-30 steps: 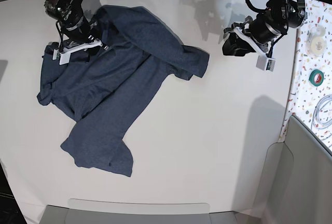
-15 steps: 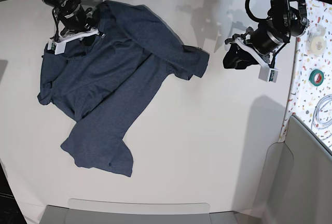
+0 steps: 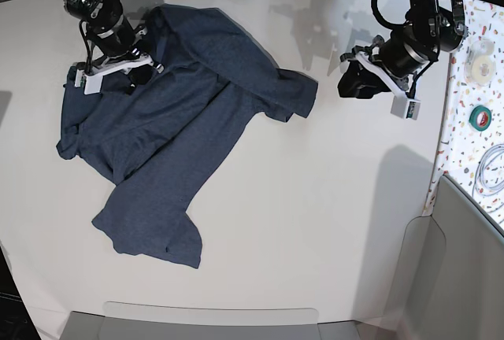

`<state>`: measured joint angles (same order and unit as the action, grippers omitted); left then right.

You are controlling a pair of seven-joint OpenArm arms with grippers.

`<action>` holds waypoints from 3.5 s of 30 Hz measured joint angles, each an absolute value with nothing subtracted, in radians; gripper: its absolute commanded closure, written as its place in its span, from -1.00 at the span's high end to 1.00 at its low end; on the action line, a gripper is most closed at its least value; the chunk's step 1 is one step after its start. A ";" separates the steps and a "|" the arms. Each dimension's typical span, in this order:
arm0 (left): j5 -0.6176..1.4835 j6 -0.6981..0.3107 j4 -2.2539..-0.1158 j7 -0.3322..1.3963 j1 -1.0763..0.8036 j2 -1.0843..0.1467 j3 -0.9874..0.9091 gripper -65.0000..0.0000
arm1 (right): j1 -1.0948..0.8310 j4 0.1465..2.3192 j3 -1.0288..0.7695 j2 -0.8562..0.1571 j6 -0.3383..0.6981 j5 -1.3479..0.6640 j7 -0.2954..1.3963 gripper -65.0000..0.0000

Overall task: Layout the t-shirt on the table in an organized manner, then fold the t-shirt properly
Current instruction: 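Hold the shirt edge with the right gripper while the left gripper approaches, then move the left gripper onto the shirt's middle fold and grasp it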

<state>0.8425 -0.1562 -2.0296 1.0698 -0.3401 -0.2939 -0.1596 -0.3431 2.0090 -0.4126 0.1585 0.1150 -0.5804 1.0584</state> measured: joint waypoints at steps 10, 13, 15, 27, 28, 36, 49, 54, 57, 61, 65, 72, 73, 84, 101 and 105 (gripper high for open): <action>0.846 -0.156 -2.020 1.069 -0.340 -0.294 -0.160 -0.39 | -0.338 2.009 -0.413 0.159 0.115 -0.579 1.059 -0.95; 0.846 -0.156 -1.983 1.070 -0.340 -0.293 -0.160 -0.39 | -0.338 2.009 -0.413 0.159 0.115 -0.579 1.059 -0.95; 0.844 -0.154 -1.963 1.069 -0.340 -0.294 -0.160 -0.39 | -0.338 2.009 -0.413 0.159 0.115 -0.579 1.059 -0.95; 0.846 -0.153 -1.943 1.066 -0.340 -0.294 -0.159 -0.39 | -0.338 2.009 -0.413 0.159 0.115 -0.579 1.059 -0.95; 0.846 -0.154 -1.943 1.066 -0.340 -0.294 -0.159 -0.39 | -0.338 2.009 -0.413 0.159 0.115 -0.579 1.059 -0.95; 0.846 -0.153 -1.943 1.066 -0.340 -0.294 -0.157 -0.39 | -0.326 2.004 -0.413 0.159 0.115 -0.580 1.060 -0.95; 0.846 -0.154 -1.943 1.066 -0.340 -0.294 -0.157 -0.39 | -0.309 1.961 -0.413 0.159 0.115 -0.579 1.060 -0.95; 0.846 -0.153 -1.943 1.066 -0.340 -0.294 -0.157 -0.39 | -0.310 1.966 -0.413 0.159 0.115 -0.578 1.060 -0.95; 0.846 -0.154 -1.943 1.066 -0.340 -0.294 -0.157 -0.39 | -0.318 2.009 -0.416 0.159 0.115 -0.605 1.061 -0.95; 0.846 -0.154 -1.943 1.066 -0.340 -0.294 -0.157 -0.39 | -0.316 2.018 -0.418 0.152 0.115 -0.622 1.062 -0.95; 0.846 -0.153 -1.943 1.066 -0.339 -0.294 -0.157 -0.39 | -0.318 2.019 -0.418 0.148 0.115 -0.628 1.062 -0.95; 0.846 -0.154 -1.943 1.066 -0.338 -0.294 -0.157 -0.39 | -0.336 2.019 -0.476 0.136 0.115 -0.634 1.062 -0.95; 0.846 -0.153 -1.943 1.066 -0.338 -0.294 -0.157 -0.39 | -0.343 2.019 -0.489 0.136 0.115 -0.634 1.061 -0.95; 0.842 -0.155 -1.941 1.071 -0.303 -0.223 -0.155 -0.39 | -0.408 2.026 -0.522 0.100 0.115 -0.722 1.063 -0.95; 0.842 -0.150 -1.872 1.069 -0.263 -0.159 -0.155 -0.39 | -0.404 2.026 -0.428 0.103 0.115 -0.725 1.062 -0.95; 0.842 -0.149 -1.870 1.055 -0.262 -0.160 -0.163 -0.39 | -0.405 2.026 -0.422 0.102 0.115 -0.731 1.062 -0.95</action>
